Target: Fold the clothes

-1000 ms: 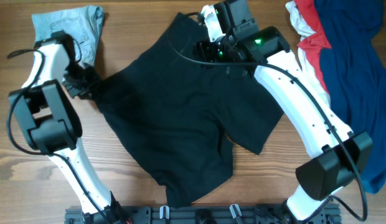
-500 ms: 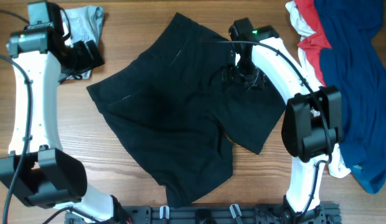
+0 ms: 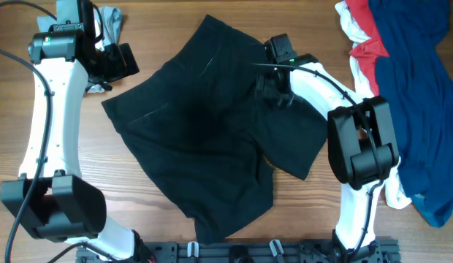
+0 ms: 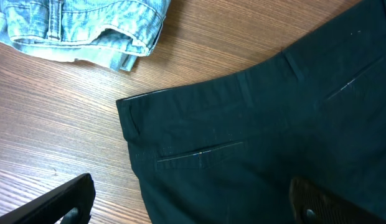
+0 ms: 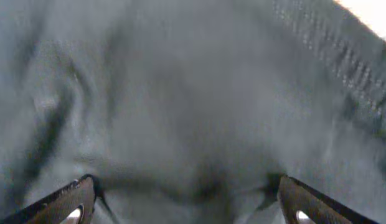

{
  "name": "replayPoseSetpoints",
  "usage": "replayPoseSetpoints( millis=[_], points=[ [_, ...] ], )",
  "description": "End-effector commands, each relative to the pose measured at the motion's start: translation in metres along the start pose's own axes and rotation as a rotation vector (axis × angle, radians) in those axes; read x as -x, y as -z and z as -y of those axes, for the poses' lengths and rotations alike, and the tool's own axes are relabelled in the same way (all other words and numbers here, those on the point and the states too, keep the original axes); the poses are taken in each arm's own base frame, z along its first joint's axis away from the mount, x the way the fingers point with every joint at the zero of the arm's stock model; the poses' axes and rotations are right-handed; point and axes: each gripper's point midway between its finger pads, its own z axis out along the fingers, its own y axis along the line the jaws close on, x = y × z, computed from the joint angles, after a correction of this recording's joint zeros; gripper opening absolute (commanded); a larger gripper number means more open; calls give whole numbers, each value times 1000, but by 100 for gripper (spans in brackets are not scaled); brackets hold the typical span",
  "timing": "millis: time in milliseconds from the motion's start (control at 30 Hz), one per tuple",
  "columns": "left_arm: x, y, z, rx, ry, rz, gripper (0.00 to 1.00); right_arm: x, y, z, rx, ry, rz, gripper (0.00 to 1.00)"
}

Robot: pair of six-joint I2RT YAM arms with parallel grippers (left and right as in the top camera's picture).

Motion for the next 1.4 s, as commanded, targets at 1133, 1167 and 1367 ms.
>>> replayPoseSetpoints(
  millis=[1133, 1167, 1367],
  points=[
    [-26, 2, -8, 36, -7, -105, 100, -41, 247, 35, 100, -70, -239, 98],
    [-27, 2, -9, 38, -6, -111, 100, -52, 244, 34, 107, -83, -274, 98],
    [-30, 3, -2, -4, -3, -126, 100, -114, 185, 47, 35, -138, -458, 93]
  ],
)
